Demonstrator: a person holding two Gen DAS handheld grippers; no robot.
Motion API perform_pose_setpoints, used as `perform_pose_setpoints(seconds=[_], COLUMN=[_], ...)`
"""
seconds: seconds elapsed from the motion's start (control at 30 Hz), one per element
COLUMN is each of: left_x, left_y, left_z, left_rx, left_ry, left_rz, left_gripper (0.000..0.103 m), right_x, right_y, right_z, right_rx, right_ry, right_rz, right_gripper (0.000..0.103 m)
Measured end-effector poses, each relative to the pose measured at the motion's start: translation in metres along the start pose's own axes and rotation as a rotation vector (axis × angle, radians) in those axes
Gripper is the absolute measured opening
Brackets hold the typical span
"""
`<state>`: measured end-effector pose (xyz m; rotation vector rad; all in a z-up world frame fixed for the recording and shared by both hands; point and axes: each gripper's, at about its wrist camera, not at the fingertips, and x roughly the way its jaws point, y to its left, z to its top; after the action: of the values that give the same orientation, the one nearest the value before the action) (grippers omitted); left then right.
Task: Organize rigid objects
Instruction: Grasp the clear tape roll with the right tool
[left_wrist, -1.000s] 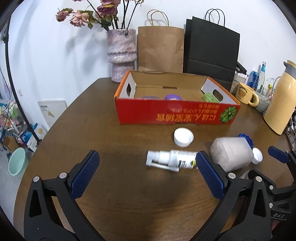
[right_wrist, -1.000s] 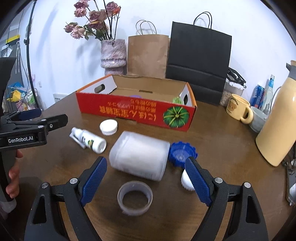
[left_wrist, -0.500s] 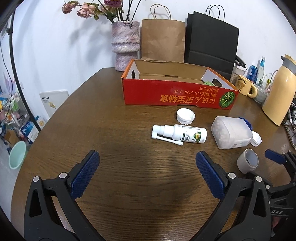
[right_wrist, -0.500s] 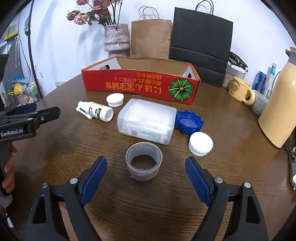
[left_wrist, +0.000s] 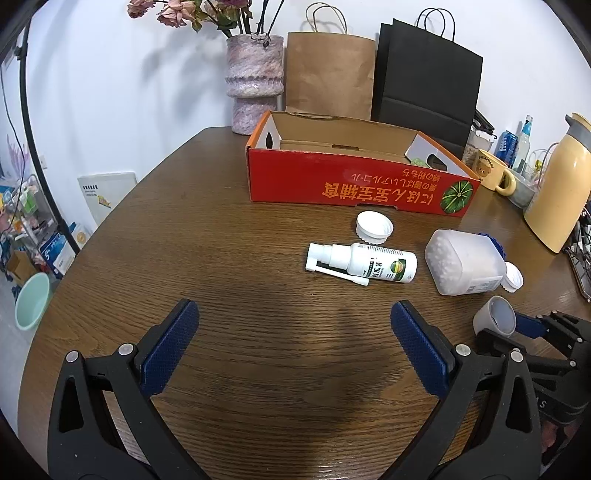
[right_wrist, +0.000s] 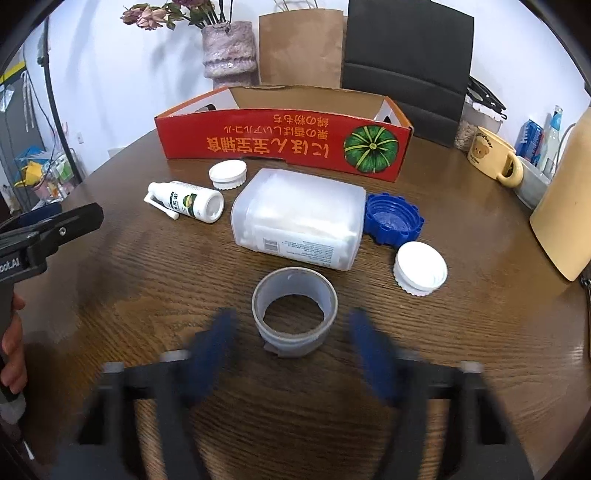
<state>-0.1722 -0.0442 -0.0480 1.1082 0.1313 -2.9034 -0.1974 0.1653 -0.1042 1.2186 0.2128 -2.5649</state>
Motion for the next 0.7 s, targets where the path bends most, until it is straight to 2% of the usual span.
perform_pose_setpoints(seconds=[0.43,0.7], left_x=[0.006,0.013], left_y=[-0.003,-0.011], left_z=[0.001,0.009], left_rx=[0.006,0.025], left_ry=[0.017,0.051], left_rz=[0.0,-0.042], left_gripper=[0.103,0.103], right_x=[-0.019,-0.028], right_y=[0.003,-0.004], right_z=[0.006,0.019], right_rx=[-0.023,-0.021], right_ry=[-0.114,-0.161], right_rz=[-0.011,-0.021], right_gripper=[0.048,0.048])
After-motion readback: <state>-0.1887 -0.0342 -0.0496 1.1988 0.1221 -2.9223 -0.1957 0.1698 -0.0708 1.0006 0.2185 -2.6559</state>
